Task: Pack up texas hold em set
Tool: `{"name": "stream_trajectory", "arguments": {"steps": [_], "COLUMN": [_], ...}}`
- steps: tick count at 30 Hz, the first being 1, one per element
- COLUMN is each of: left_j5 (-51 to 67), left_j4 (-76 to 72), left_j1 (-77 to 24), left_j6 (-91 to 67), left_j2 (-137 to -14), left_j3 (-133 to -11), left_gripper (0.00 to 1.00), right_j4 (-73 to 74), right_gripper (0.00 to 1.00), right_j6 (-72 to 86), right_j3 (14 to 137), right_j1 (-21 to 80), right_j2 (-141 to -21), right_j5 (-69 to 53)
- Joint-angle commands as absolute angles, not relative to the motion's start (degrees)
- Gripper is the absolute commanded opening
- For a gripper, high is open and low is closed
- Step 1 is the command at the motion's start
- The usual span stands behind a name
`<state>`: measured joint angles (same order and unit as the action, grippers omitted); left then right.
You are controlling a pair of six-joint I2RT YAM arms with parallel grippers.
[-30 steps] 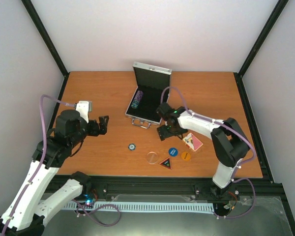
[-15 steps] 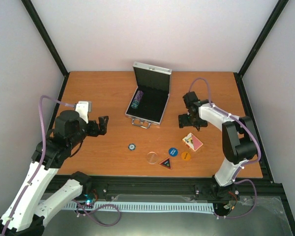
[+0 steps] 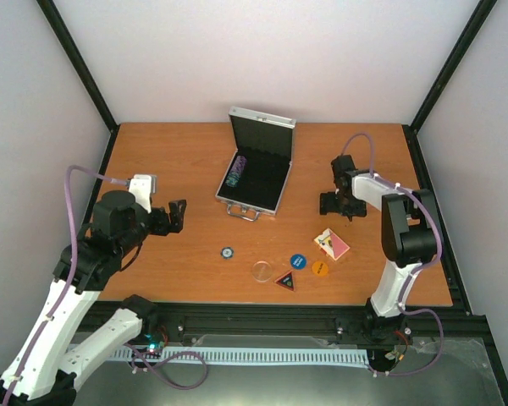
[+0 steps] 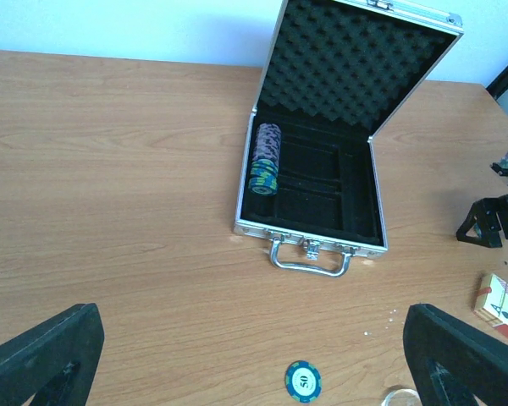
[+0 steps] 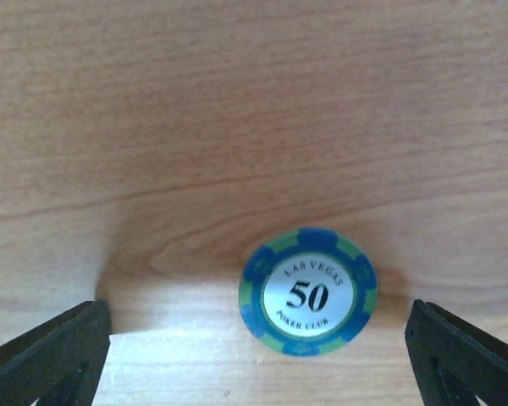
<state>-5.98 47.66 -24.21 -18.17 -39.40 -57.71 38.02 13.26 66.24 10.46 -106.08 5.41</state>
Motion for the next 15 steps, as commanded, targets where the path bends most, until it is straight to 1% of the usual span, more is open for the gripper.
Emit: {"name": "stream_trajectory", "arguments": {"steps": [1, 4, 6, 12, 15], "left_j5": [-6.2, -6.3, -6.7, -6.9, -6.8], "left_j4": [48.6, 48.8, 49.0, 49.0, 48.9], "left_j1": [-24.0, -24.0, -24.0, -24.0, -24.0], "left_j6": [-17.2, -17.1, -17.0, -16.9, -17.0], "left_j2": [-39.6, -39.6, -39.7, -40.0, -40.2], "left_j3": [-59.2, -59.4, -59.6, -59.7, -59.6], "left_gripper": [1.0, 1.0, 1.0, 1.0, 1.0], "right_j4": [36.0, 36.5, 36.3, 35.6, 35.1], "right_gripper": [0.96, 0.9, 0.89, 0.74, 0.7], "right_j6": [12.7, 12.5, 12.6, 13.1, 13.9], "right_j3": [67.4, 68.0, 67.4, 64.5, 62.5], "right_j1": [8.2, 7.0, 6.9, 6.8, 6.8], "right_j2": [-108.7, -109.7, -109.7, -108.8, -107.4], "right_j5": [4.9, 4.0, 4.4, 2.1, 0.8]}}
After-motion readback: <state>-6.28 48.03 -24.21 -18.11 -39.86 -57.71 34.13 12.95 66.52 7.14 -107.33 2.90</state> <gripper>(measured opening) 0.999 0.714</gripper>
